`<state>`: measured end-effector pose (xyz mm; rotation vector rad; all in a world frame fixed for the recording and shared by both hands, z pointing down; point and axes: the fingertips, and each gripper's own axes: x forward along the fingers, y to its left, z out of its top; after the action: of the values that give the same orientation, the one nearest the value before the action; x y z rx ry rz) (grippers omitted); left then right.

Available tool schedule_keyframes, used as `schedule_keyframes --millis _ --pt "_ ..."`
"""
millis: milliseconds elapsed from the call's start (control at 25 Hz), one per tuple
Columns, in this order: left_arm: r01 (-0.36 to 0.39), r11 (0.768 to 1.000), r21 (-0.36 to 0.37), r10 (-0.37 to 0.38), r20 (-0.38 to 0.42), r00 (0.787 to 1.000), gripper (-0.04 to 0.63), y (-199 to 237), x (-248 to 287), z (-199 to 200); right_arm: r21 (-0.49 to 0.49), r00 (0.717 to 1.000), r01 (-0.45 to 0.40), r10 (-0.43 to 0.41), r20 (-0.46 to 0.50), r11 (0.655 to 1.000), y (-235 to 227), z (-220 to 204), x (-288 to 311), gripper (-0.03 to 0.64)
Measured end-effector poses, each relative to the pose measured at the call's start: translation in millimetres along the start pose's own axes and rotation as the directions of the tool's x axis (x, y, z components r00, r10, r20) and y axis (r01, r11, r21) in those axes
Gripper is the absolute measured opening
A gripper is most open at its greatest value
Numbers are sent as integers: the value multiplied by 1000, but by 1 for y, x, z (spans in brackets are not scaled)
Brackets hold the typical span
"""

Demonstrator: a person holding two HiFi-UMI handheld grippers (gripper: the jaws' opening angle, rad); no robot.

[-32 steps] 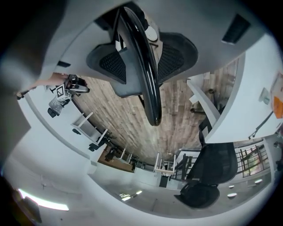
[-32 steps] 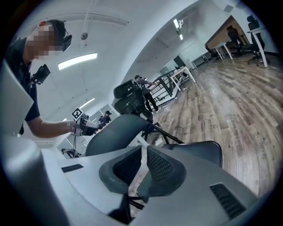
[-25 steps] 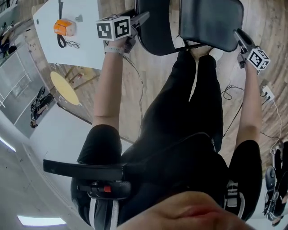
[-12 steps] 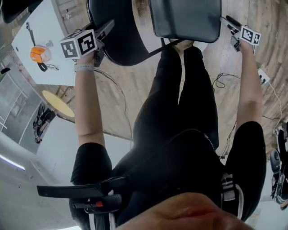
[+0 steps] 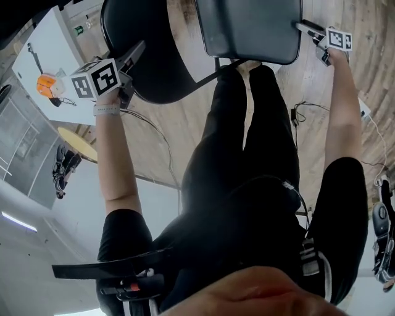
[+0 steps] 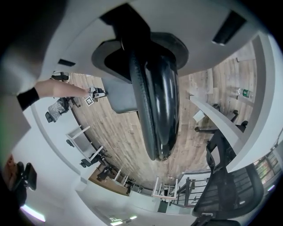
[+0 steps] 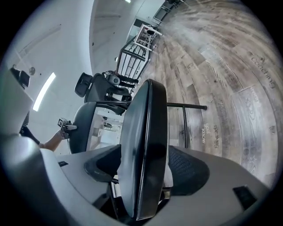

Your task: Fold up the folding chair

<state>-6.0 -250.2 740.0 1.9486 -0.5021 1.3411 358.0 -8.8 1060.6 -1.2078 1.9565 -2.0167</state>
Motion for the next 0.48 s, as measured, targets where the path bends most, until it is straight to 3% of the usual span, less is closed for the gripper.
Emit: schedule_keyframes --millis 280,480 --pt "8 1000 -26 -8 -5 1000 97 0 0 0 44 994 -92 94 -49 995 -8 -2 13 310" --pt "7 1000 -29 -7 -1 1000 92 -1 0 2 92 971 -240 241 7 966 1 7 28 307"
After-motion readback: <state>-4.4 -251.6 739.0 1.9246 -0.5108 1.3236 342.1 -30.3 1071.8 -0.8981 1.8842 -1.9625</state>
